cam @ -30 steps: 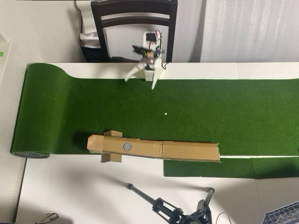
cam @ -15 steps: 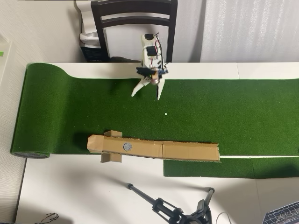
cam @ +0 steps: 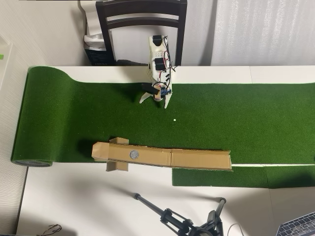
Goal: Pick up the golf ball and place it on the gray mark at the back.
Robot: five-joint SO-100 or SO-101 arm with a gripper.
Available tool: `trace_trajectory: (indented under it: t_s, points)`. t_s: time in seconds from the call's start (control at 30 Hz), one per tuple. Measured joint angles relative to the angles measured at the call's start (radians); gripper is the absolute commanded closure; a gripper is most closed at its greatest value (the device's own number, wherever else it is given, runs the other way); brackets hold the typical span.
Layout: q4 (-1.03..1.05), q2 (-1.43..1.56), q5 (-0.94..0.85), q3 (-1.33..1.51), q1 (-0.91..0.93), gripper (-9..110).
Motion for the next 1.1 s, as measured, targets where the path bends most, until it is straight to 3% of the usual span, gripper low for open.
trace_trajectory:
  t_s: [0.17,0.57,0.8,1.1]
  points:
    - [0.048,0.0,0.023,0.003,0.0,36]
    - [0.126,0.014,0.083,0.003,-0.078,62]
    - [0.126,0.015,0.083,0.003,-0.078,84]
    - [0.126,0.015,0.083,0.003,-0.052,97]
